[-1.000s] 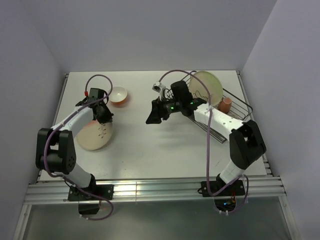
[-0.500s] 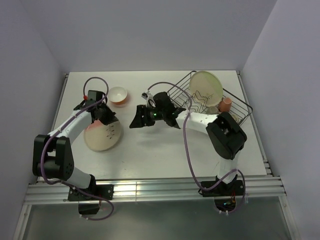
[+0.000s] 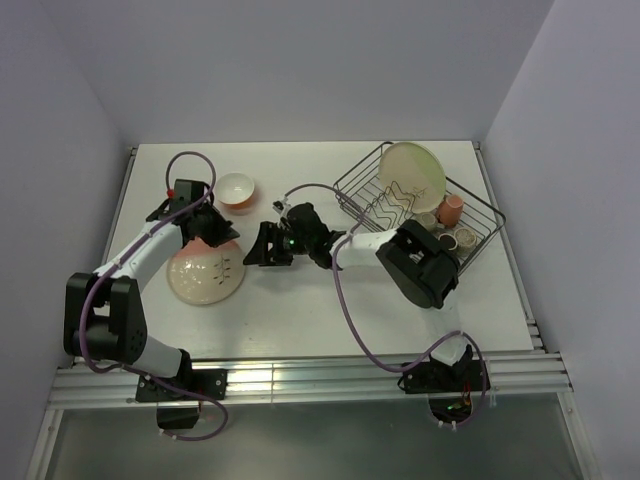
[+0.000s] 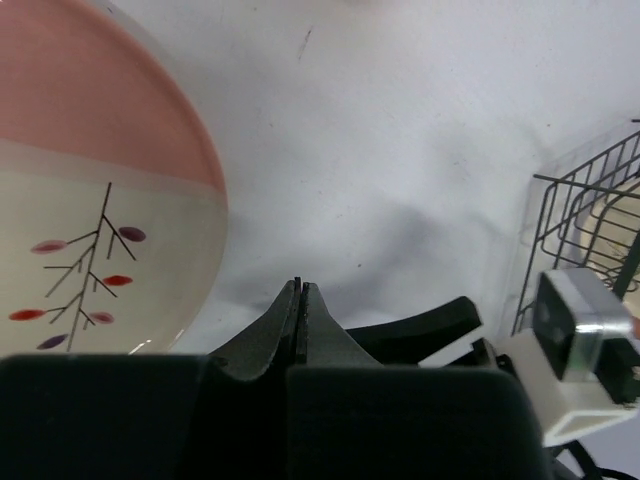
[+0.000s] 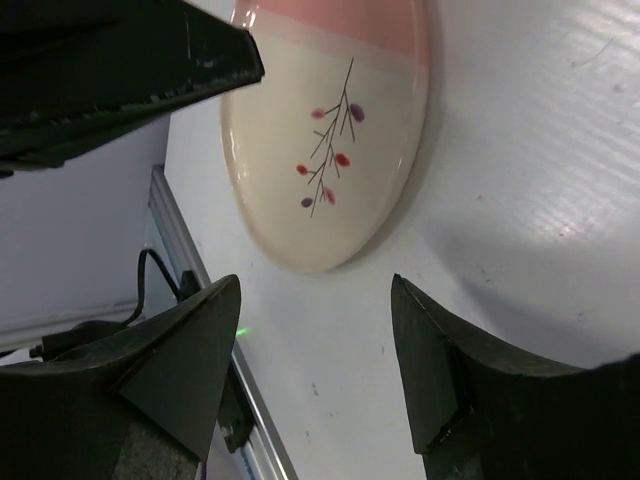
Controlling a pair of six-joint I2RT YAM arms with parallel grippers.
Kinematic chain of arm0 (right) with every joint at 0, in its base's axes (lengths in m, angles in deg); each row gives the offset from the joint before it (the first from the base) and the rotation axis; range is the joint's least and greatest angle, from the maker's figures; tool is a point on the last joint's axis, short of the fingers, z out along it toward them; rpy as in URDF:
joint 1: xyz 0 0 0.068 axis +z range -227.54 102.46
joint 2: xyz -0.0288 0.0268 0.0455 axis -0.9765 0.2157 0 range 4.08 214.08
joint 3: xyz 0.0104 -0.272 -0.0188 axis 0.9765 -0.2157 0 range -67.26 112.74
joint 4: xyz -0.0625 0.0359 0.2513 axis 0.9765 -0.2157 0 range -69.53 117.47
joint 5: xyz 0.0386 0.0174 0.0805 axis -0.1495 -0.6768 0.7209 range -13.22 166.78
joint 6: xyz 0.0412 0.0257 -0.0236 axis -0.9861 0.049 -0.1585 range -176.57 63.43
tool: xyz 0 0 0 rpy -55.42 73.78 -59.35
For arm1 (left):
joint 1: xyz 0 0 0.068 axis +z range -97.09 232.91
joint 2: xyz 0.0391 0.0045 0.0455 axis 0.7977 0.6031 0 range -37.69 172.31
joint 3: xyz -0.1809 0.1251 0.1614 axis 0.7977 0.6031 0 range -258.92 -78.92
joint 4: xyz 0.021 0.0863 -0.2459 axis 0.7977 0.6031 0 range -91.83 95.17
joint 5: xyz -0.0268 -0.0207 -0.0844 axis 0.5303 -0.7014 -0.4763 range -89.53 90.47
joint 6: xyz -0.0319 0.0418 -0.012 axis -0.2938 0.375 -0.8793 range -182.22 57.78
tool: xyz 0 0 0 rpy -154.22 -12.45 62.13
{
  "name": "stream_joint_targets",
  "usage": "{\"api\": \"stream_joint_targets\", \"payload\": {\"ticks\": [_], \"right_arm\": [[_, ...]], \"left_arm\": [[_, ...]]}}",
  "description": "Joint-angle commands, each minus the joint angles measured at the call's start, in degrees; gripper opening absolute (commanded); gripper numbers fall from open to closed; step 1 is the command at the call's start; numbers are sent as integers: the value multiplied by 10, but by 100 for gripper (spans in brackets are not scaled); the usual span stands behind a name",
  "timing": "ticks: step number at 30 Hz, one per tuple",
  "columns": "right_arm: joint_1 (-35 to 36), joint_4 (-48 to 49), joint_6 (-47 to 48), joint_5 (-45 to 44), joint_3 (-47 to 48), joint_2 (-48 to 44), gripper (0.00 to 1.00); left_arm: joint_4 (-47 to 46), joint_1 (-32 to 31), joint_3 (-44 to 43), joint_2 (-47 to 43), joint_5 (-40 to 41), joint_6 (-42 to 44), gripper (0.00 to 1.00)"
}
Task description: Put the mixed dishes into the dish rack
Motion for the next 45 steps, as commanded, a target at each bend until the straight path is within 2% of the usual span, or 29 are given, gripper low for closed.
{"api": "stream_joint_targets", "payload": {"ticks": [1,2,4,5,6,9,12,14,20,29,32,33,35,45], "right_arm": [[-5,9,17,-49,5,-37,69],[-6,4,19,-46,-1,-42,68],[-18,5,49,-28,-12,-56,68],[-20,7,65,-9,-24,-63,68],[-23,10,77,-4,-31,-70,68],[-23,10,125,5,-49,-93,67],[-25,11,134,6,-60,-105,67],[-25,11,130,5,-66,-107,67],[-28,16,128,5,-75,-115,67],[-31,30,112,11,-86,-109,67],[-31,31,111,12,-85,-106,67],[-30,31,110,11,-84,-106,66],[-30,30,109,13,-84,-103,66],[-30,54,55,57,-60,-46,68]], "left_arm": [[0,-3,8,-8,15,30,0],[2,-5,14,-4,18,37,0],[14,-8,17,9,26,53,12],[18,-15,16,21,33,57,21],[22,-19,14,27,43,63,37],[33,-40,-1,51,66,70,57],[63,-68,-41,90,87,69,62],[89,-86,-87,135,140,68,62],[177,-120,-158,209,240,53,55],[222,-128,-164,261,303,67,46],[221,-133,-170,282,302,77,30],[221,-135,-173,287,301,80,16],[225,-139,-183,294,300,81,1],[225,-142,-202,205,255,70,0]]}}
